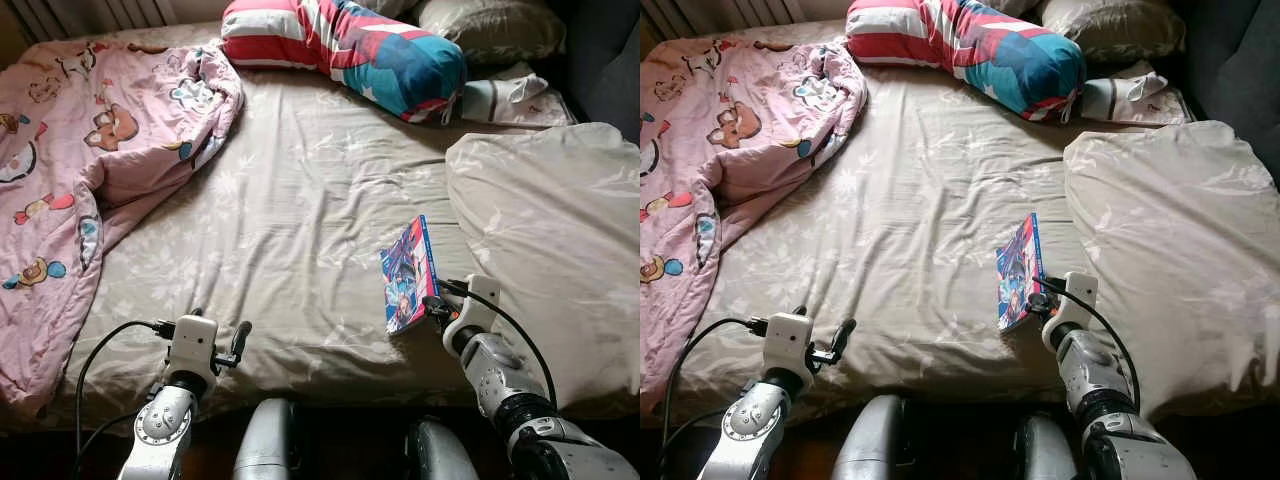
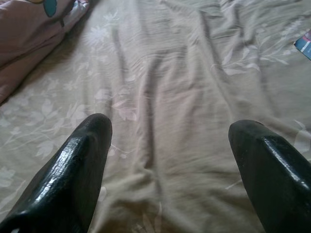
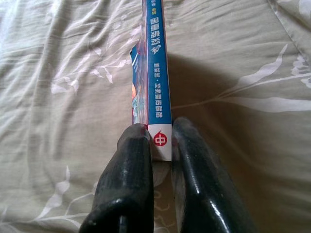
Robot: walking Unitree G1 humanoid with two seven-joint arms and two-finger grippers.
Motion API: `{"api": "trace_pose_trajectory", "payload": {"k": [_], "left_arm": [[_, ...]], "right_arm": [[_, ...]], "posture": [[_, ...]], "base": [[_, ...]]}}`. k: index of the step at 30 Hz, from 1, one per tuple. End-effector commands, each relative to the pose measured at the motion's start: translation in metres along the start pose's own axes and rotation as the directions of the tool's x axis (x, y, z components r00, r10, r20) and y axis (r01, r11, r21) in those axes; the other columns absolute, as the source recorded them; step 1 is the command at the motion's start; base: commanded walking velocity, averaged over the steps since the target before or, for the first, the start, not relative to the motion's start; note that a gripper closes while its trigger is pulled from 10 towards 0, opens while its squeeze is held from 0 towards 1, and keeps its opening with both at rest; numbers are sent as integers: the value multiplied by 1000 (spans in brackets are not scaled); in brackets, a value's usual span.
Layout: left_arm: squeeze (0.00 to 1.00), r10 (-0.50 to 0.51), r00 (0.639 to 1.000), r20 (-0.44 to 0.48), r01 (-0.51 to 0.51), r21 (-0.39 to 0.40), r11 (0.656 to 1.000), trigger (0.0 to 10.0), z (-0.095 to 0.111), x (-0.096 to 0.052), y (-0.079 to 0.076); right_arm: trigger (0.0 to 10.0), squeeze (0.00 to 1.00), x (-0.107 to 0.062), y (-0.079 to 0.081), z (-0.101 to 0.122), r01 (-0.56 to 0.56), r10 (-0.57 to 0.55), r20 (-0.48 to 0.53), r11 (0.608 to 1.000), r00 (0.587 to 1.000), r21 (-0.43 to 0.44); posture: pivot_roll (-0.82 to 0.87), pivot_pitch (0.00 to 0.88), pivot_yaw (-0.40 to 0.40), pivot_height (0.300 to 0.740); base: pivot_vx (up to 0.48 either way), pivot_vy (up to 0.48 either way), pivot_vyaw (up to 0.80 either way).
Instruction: Clean up the room
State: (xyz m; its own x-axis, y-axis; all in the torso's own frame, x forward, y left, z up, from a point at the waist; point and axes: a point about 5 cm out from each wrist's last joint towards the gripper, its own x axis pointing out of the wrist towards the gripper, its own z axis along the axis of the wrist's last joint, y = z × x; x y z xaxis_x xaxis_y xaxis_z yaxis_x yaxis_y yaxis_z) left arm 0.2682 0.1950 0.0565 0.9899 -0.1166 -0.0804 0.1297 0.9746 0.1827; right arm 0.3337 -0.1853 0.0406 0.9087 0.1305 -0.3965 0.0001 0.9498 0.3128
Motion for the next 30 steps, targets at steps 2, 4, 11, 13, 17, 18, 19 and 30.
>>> {"api": "trace_pose_trajectory", "payload": {"k": [2, 4, 11, 13, 17, 18, 19, 30], "left_arm": [[0, -1, 999, -41, 1, 8, 1000, 10000, -8, -7, 4], [0, 0, 999, -43, 0, 9, 1000, 10000, -8, -7, 5], [0, 3, 999, -45, -3, 10, 1000, 10000, -8, -7, 6], [0, 4, 999, -45, -3, 10, 1000, 10000, -8, -7, 6], [0, 4, 999, -45, -4, 10, 1000, 10000, -8, -7, 6], [0, 5, 999, -46, -4, 10, 1000, 10000, -8, -7, 6], [0, 4, 999, -46, -4, 10, 1000, 10000, -8, -7, 6], [0, 1, 999, -44, -1, 5, 1000, 10000, -8, -5, 3]], "right_arm": [[10000, 0, 1, 1, 0, 2, -2, 0, 1000, 1000, -24], [10000, 0, 1, 2, 0, 3, -3, 0, 1000, 1000, -26], [10000, 24, 1, 1, 0, 14, -14, 4, 999, 1000, -34], [10000, 169, 1, 0, 1, 17, -17, 10, 999, 1000, -33], [10000, 714, 0, 0, 1, 17, -17, 15, 999, 1000, -29], [10000, 831, 0, -1, 1, 21, -21, 14, 999, 1000, -30], [10000, 835, 0, -2, 1, 30, -29, 16, 999, 999, -31], [10000, 0, -3, -19, 20, 188, -179, 118, 979, 977, -74]], "posture": [[58, 264, 106, 660], [59, 264, 107, 660], [58, 263, 106, 660], [59, 263, 107, 660], [58, 264, 107, 660], [57, 264, 107, 660], [59, 264, 108, 660], [55, 260, 107, 660]], "base": [[0, 0, 0], [0, 0, 0], [0, 0, 0], [0, 0, 0], [0, 0, 0], [0, 0, 0], [0, 0, 0], [0, 0, 0]]}}
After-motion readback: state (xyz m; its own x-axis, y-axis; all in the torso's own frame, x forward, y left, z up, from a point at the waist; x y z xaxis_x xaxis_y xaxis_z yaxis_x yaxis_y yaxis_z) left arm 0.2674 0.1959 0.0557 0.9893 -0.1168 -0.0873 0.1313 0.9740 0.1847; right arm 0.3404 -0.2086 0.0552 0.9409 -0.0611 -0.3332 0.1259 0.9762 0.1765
